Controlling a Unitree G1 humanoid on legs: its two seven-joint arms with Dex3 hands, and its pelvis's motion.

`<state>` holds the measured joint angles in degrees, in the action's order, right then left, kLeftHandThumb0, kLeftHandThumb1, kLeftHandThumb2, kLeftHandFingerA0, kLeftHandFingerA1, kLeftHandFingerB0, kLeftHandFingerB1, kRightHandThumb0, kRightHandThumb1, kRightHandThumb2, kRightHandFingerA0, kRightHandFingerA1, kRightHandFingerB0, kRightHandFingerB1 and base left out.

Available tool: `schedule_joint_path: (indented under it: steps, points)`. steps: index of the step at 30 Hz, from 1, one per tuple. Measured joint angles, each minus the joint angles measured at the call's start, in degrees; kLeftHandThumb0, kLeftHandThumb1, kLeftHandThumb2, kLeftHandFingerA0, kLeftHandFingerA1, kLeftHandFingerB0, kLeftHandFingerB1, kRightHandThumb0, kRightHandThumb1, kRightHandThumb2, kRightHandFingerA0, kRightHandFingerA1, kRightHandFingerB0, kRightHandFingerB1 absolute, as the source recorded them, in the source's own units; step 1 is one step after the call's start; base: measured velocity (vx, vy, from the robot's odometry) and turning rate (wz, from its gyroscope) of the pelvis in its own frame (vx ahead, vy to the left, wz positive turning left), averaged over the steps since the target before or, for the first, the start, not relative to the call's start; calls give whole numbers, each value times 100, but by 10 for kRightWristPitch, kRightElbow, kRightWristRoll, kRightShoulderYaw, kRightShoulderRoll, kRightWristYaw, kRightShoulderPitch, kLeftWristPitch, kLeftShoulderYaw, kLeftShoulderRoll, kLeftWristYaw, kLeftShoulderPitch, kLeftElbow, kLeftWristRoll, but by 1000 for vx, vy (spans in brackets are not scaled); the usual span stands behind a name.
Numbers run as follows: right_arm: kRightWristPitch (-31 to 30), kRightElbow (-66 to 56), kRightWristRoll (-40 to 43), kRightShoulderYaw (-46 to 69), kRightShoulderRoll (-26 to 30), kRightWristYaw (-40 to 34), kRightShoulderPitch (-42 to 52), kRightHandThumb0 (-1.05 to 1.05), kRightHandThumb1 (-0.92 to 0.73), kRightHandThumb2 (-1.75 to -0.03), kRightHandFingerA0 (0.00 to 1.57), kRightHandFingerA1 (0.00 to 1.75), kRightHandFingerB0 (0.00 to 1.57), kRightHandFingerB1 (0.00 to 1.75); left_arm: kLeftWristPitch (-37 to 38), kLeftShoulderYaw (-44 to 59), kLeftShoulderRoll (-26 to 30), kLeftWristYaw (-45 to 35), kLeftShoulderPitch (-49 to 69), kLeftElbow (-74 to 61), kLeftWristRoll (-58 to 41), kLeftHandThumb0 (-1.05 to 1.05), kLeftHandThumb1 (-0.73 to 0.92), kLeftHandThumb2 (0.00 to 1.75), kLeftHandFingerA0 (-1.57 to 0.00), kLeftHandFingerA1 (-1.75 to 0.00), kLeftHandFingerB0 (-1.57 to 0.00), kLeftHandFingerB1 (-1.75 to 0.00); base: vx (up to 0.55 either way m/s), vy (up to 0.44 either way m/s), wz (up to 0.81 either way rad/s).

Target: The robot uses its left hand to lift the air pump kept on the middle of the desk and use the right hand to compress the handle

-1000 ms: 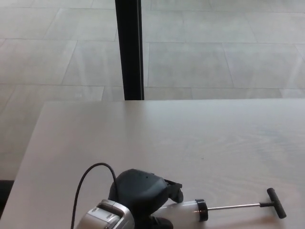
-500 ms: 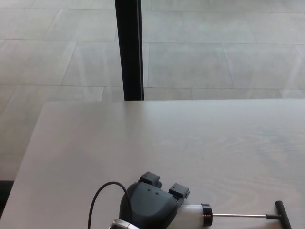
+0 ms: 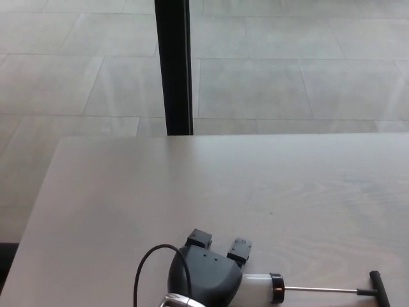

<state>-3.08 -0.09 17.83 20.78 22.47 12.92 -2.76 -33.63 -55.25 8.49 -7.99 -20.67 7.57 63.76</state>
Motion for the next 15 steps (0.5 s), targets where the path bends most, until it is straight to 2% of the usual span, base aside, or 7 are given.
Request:
schedule_joint_path:
  steps: [1,3,5,8,9,10,15]
  points:
    - [0,0,0,1,-1,0,0,-73,-85,-65,47,68,67,41,-3,2,-3,-1,1,3,4,-31,62,64,-82,-154,-19,-43,0,0,0]
    - [0,0,1,6,-4,0,0,-74,-83,-66,49,69,68,42,-9,7,-9,-3,1,8,13,-19,59,58,-81,-165,-62,-65,0,0,0]
    - [0,0,3,13,-8,0,1,-75,-84,-65,51,69,70,43,-16,17,-15,-4,4,12,21,-21,65,59,-79,-164,-70,-69,0,0,0]
    - [0,1,5,21,-13,0,1,-74,-84,-65,53,67,71,43,-20,35,-25,1,14,19,29,-22,65,63,-79,-167,-71,-74,0,0,0]
    - [1,1,6,23,-15,0,1,-74,-84,-66,53,68,71,43,-20,39,-27,5,17,21,31,-32,57,102,-112,-129,-83,-99,0,0,0]
    - [1,1,6,24,-16,0,1,-74,-84,-65,53,67,71,43,-20,44,-31,10,20,24,33,-29,75,74,-86,-169,-80,-110,0,0,0]
    - [1,1,5,25,-18,0,2,-75,-85,-67,52,78,72,43,-20,60,-48,26,30,40,47,-31,76,74,-85,-162,-71,-87,0,0,0]
